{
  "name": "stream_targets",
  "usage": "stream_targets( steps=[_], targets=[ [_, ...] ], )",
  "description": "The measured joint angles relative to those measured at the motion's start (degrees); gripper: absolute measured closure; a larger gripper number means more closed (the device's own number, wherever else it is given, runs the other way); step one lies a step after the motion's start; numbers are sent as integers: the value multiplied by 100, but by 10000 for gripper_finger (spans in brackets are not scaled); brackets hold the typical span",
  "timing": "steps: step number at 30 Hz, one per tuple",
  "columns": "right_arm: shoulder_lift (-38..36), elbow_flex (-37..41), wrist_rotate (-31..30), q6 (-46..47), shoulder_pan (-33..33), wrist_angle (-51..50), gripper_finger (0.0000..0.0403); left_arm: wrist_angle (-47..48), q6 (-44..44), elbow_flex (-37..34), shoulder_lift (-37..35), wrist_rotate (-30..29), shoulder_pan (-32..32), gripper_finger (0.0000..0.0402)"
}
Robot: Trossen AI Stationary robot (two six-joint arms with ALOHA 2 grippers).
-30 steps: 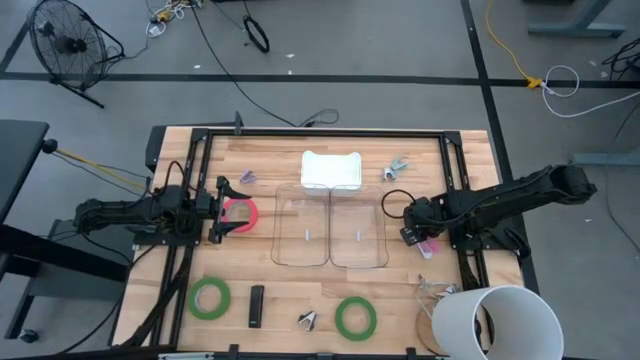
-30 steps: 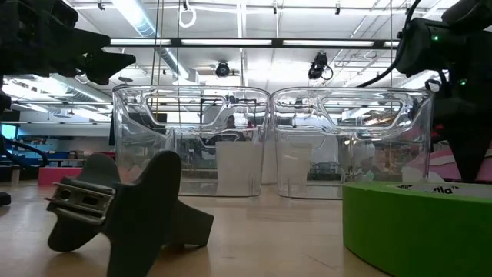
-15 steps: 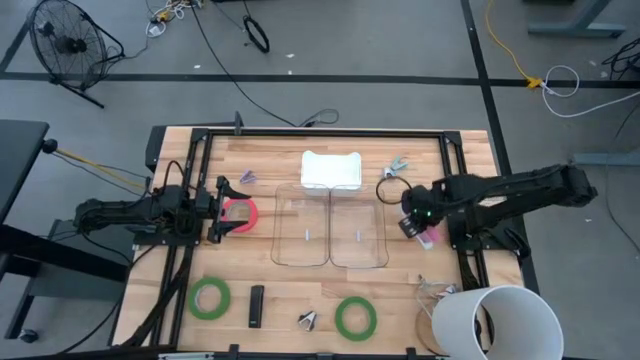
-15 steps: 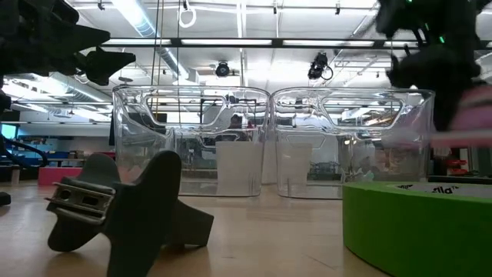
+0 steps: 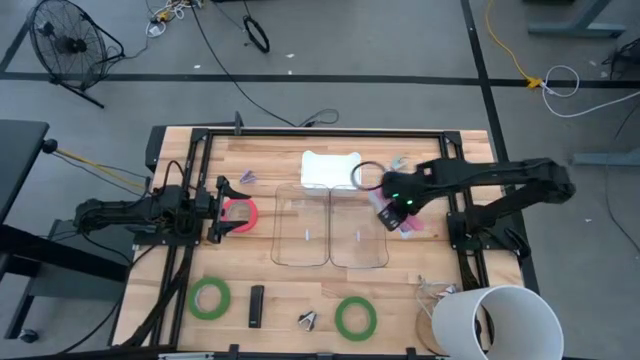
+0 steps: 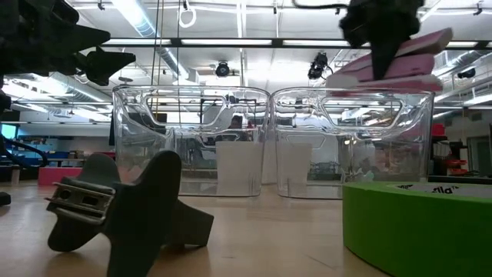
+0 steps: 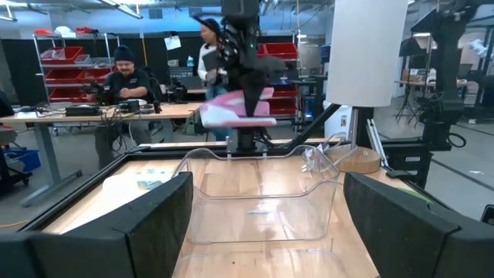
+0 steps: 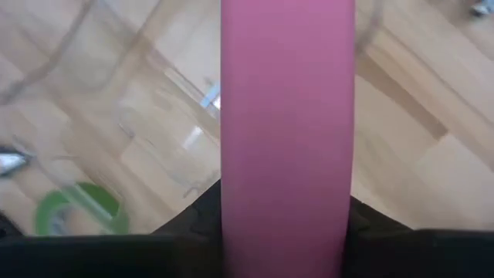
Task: Pick and place Stapler, Stapler remover, tape
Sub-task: Put the pink stapler into the right transparent bin
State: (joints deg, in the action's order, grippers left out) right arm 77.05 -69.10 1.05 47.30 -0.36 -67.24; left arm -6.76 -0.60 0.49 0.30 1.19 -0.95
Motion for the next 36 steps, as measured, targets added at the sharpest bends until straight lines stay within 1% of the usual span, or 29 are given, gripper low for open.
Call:
stream_targets(
  steps=[2, 6, 9, 13, 19, 22, 31, 36],
  targets=[
    [386, -212, 10, -265, -26, 55, 278, 0, 0, -2, 1, 1, 0, 62],
    [976, -548, 52, -638, -61, 552, 278, 2, 2, -1, 0, 0, 0, 62],
    [1331, -620, 157, -876, -59, 817, 278, 2, 2, 0, 0, 0, 0, 62],
    [1660, -621, 380, -1021, -99, 761, 278, 4, 2, 0, 1, 0, 0, 62],
    [1832, -621, 346, -1071, -170, 845, 278, 4, 2, 0, 0, 0, 0, 62],
    [1832, -576, 253, -1085, -176, 963, 278, 3, 4, 0, 1, 2, -1, 62],
    [1835, -382, 247, -1033, -186, 1308, 278, 4, 4, -1, 2, 11, 0, 62],
    [1843, -369, 394, -1101, -213, 1702, 278, 2, 4, 0, 1, 13, 0, 62]
  ],
)
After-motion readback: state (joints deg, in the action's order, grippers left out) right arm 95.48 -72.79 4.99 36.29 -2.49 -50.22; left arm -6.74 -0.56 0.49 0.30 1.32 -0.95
